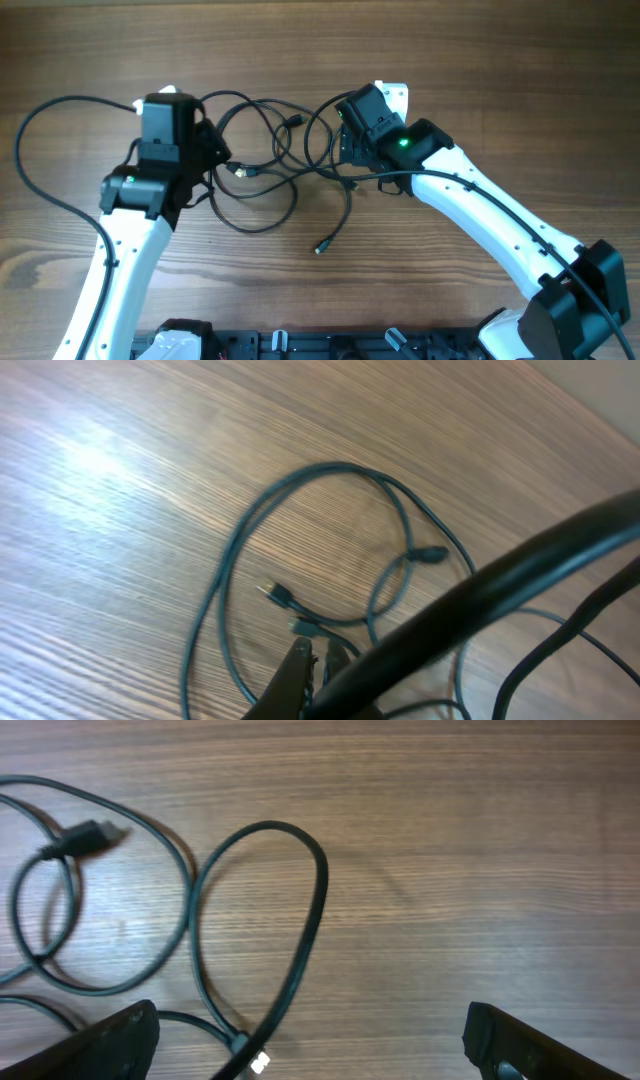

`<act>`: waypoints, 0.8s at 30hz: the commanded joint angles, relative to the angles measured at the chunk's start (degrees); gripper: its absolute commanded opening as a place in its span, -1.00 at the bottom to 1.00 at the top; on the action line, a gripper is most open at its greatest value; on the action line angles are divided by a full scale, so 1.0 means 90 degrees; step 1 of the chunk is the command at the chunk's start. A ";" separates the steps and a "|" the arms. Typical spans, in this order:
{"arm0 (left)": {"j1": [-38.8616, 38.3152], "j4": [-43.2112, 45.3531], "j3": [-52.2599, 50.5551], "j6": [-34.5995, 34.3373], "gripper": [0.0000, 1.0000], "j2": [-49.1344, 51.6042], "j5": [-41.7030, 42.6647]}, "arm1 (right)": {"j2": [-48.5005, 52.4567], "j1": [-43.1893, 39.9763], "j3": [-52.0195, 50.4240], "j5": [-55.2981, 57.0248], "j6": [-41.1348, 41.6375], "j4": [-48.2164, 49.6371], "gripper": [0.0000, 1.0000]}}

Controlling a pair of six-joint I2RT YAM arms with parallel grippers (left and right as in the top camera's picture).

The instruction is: Untangle cables

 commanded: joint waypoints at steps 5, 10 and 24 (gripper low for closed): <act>0.0583 -0.0211 -0.0005 -0.0391 -0.92 0.0019 -0.0061 | 0.0131 -0.0027 0.0005 -0.0860 -0.0554 0.0527 0.99; 0.0787 -0.0359 -0.0005 -0.0391 -0.92 0.0019 -0.0066 | 0.0430 -0.0027 0.0005 -0.0976 -0.0673 0.0593 0.99; 0.1367 -0.0486 -0.0005 -0.0386 -0.92 0.0022 -0.0182 | 0.0967 -0.0027 0.0005 -0.1746 -0.1158 0.0644 0.90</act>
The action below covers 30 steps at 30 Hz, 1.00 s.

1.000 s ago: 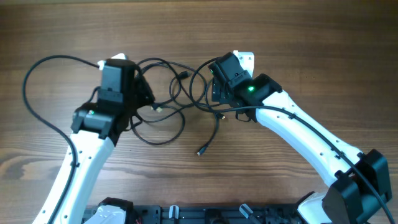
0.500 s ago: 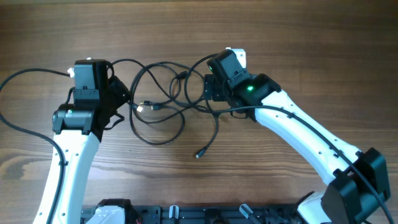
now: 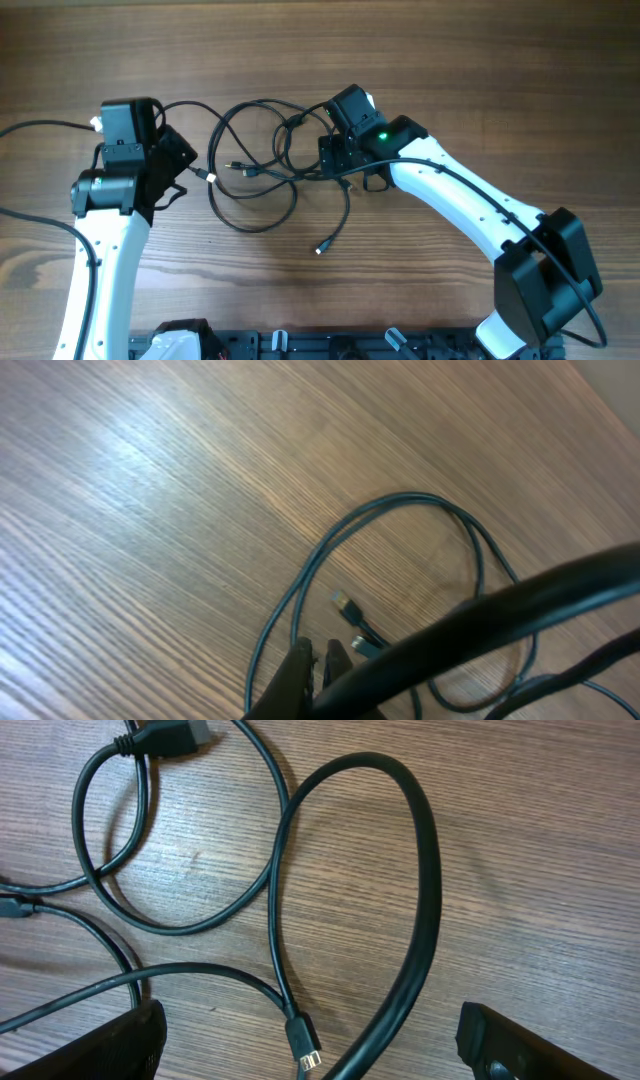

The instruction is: Untangle cables

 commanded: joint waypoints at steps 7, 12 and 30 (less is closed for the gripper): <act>0.0522 -0.0090 -0.0007 -0.0107 -0.92 0.0022 -0.0168 | 0.0134 -0.0029 0.0005 -0.0568 -0.0124 0.0287 1.00; 0.0520 -0.0095 -0.0007 -0.0083 -0.92 0.0022 -0.0180 | 0.0134 -0.0029 0.0005 -0.0811 -0.0102 0.0964 0.99; 0.0520 -0.0546 -0.0007 -0.0090 -0.92 0.0022 -0.1069 | 0.0126 -0.0678 0.0005 -0.0015 0.1384 0.1785 1.00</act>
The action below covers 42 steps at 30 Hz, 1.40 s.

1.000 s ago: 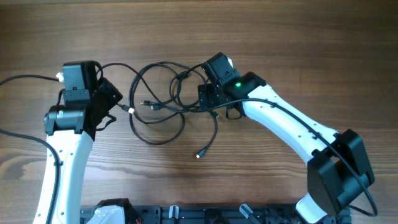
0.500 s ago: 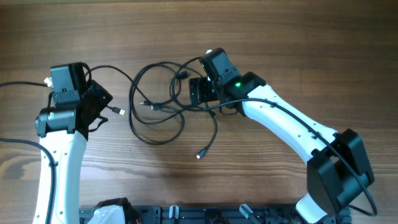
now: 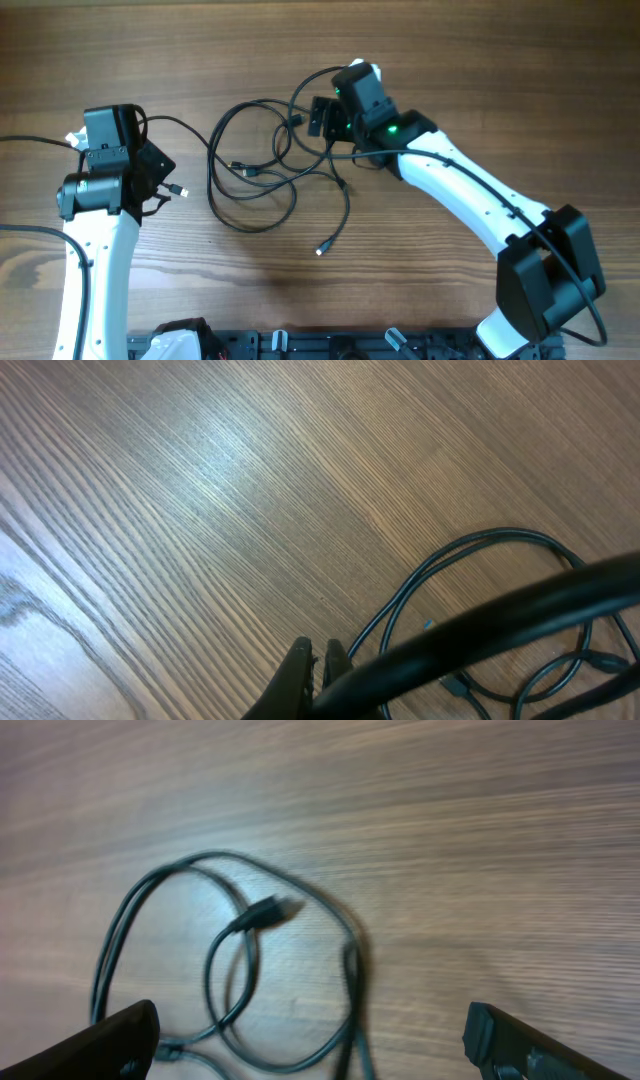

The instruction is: Untangle cables

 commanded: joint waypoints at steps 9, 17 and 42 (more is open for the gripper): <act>0.0041 -0.0051 -0.0007 -0.0087 -0.92 0.0022 -0.0204 | 0.0107 -0.0580 0.0005 0.0109 -0.0148 -0.1010 0.99; 0.0041 -0.0049 -0.0007 -0.0087 -0.92 0.0022 -0.0287 | 0.0107 -0.0573 0.0005 0.0087 -0.0488 -0.2164 0.99; 0.0041 -0.0053 -0.0007 -0.0112 -0.92 0.0053 -0.0685 | 0.0121 -0.0551 0.0005 -0.0993 -0.1671 -0.2142 1.00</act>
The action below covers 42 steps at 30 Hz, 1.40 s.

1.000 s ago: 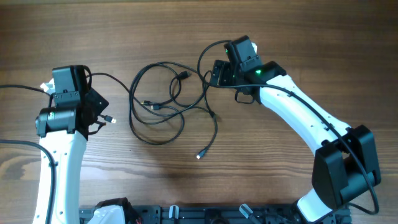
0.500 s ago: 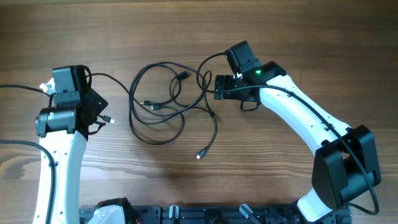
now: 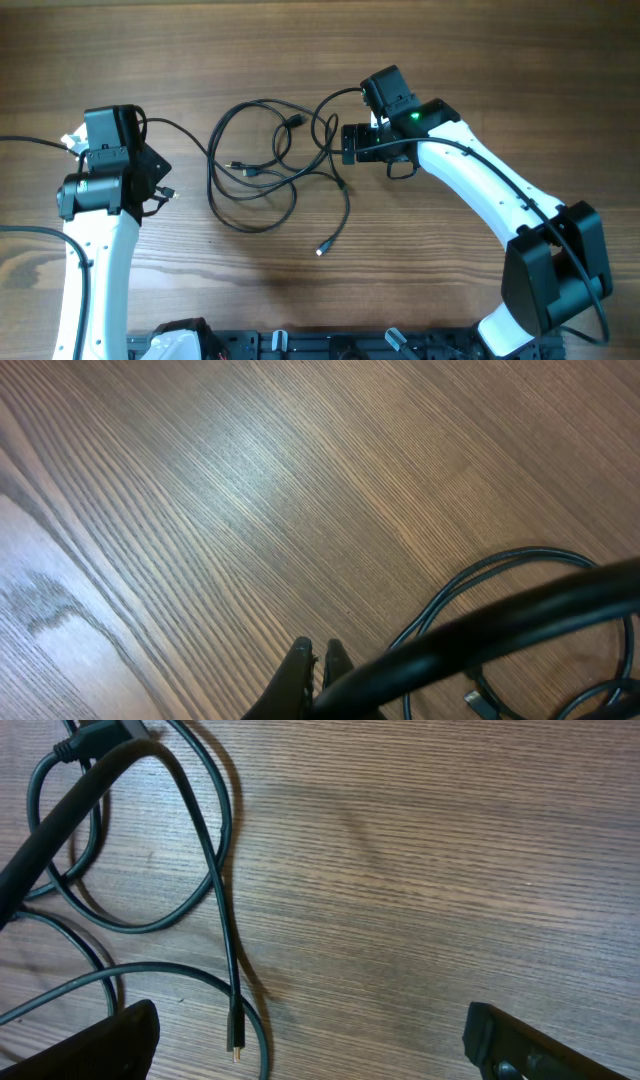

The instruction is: Untangle cables

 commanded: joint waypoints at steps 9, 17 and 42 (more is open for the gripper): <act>0.0041 0.0017 -0.0007 -0.0112 -0.92 0.0435 -0.0228 | 0.0146 0.0291 0.0005 -0.0556 -0.0797 0.0070 1.00; 0.0044 0.0114 -0.0007 -0.0112 -0.92 0.0571 -0.0374 | 0.0617 0.0607 0.0005 -0.0619 -0.0726 0.0039 0.93; 0.0527 0.0112 -0.0007 -0.0112 -0.92 0.0610 -0.0457 | 0.1022 0.0612 0.0000 -0.1331 -0.0792 -0.0005 0.22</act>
